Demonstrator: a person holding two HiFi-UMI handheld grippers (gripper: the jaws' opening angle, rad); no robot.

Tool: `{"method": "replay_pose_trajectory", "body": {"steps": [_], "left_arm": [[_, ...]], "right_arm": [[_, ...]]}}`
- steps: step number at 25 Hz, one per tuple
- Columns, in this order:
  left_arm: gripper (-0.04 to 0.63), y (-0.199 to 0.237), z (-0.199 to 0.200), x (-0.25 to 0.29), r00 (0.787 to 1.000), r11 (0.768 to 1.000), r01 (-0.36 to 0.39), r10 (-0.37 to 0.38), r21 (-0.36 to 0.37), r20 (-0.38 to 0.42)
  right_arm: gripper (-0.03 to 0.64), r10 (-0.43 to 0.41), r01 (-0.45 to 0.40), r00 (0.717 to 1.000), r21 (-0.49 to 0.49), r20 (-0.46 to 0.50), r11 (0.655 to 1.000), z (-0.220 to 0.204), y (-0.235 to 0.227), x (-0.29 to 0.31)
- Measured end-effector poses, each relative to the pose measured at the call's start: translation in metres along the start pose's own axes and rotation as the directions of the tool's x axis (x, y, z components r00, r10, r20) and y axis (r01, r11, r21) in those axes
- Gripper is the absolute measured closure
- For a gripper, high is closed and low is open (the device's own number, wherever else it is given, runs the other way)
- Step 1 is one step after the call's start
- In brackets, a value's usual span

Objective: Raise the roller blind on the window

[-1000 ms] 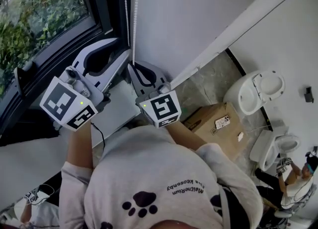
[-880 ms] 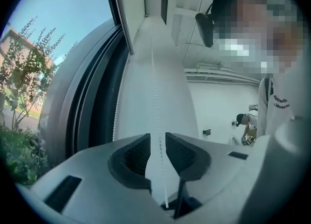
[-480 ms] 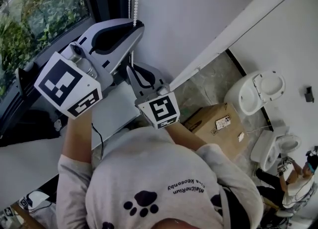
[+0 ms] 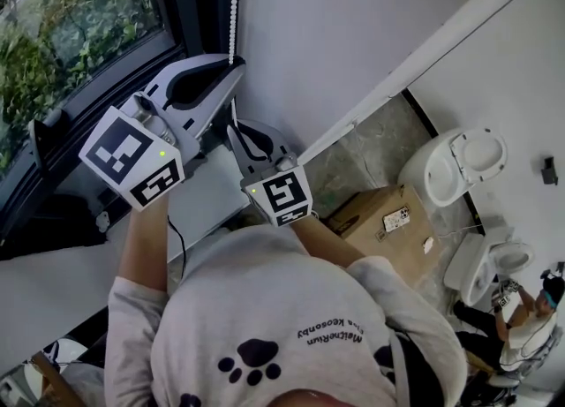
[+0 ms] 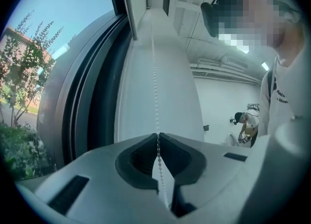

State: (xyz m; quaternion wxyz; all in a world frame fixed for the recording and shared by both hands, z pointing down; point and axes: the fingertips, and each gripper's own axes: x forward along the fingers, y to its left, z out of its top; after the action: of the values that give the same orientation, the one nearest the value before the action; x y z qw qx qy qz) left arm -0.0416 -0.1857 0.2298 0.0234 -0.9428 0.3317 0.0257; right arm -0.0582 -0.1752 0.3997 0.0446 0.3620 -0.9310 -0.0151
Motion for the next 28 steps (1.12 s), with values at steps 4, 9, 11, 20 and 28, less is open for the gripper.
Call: {"method": "replay_pose_trajectory", "body": {"steps": [4,9,11,20,28], "left_arm": [[0.576,0.008,-0.027,-0.002,1.000,0.999,-0.015,0.014,-0.040,-0.022],[0.576,0.001,-0.047,-0.002,1.000,0.998,0.003,-0.004,-0.063,-0.023],[0.575,-0.002,-0.056,-0.003,1.000,0.998,0.004,-0.006,-0.069,-0.024],[0.577,-0.007,-0.096,-0.006,0.999,0.991,0.014,-0.019,-0.131,-0.041],[0.577,-0.008,-0.131,-0.009,0.997,0.986,0.014,-0.025,-0.166,-0.067]], "right_arm": [[0.597,0.011,-0.011,0.999,0.002,-0.031,1.000,-0.026,0.000,0.004],[0.597,0.015,-0.016,0.998,-0.012,-0.053,1.000,-0.047,0.003,0.006],[0.597,0.016,-0.017,0.998,-0.013,-0.066,1.000,-0.056,0.003,0.007],[0.597,0.031,-0.030,0.989,0.011,-0.147,0.999,-0.097,0.009,0.005],[0.597,0.054,-0.051,0.973,0.019,-0.225,0.998,-0.131,0.018,0.002]]}}
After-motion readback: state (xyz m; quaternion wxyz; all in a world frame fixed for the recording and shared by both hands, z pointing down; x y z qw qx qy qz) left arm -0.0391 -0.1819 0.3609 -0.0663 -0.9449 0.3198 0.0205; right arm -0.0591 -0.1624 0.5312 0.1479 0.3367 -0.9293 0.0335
